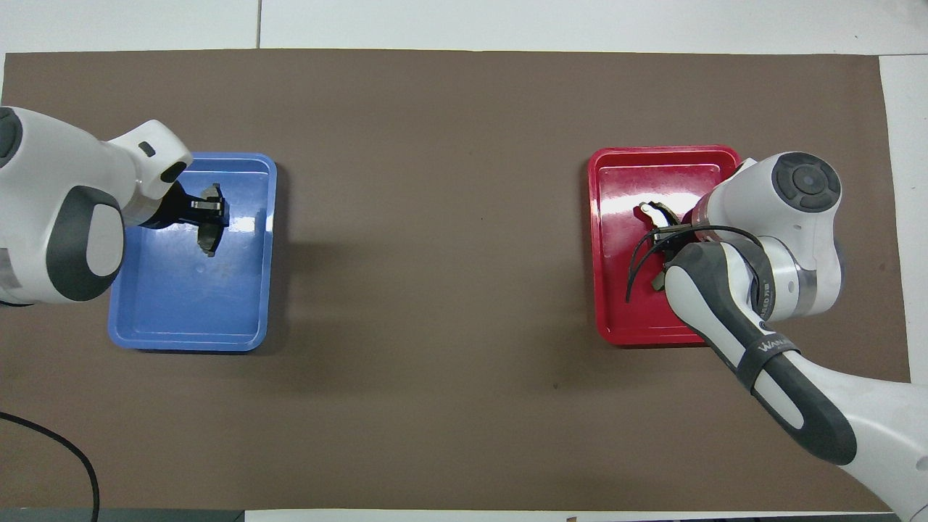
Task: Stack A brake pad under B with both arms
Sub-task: 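Lift the brake pad out of the blue tray with the left gripper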
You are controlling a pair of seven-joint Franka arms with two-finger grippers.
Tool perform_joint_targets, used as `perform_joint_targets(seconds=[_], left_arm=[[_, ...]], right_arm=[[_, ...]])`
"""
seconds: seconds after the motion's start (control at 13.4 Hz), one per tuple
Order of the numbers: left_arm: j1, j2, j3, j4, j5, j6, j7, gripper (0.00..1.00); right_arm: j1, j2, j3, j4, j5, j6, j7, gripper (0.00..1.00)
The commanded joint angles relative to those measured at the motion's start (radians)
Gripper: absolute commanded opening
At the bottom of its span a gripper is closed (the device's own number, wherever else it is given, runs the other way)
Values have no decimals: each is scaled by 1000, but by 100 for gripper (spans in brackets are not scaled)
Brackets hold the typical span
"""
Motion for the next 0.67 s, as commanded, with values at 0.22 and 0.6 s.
perform_joint_targets(seconds=[0.22, 0.6], left_arm=[[-37, 16, -194, 33, 38, 36, -302, 1], [-245, 66, -191, 16, 38, 200, -490, 1]], right_arm=[[-17, -3, 11, -14, 3, 17, -32, 34], [-17, -5, 11, 41, 2, -55, -35, 0]])
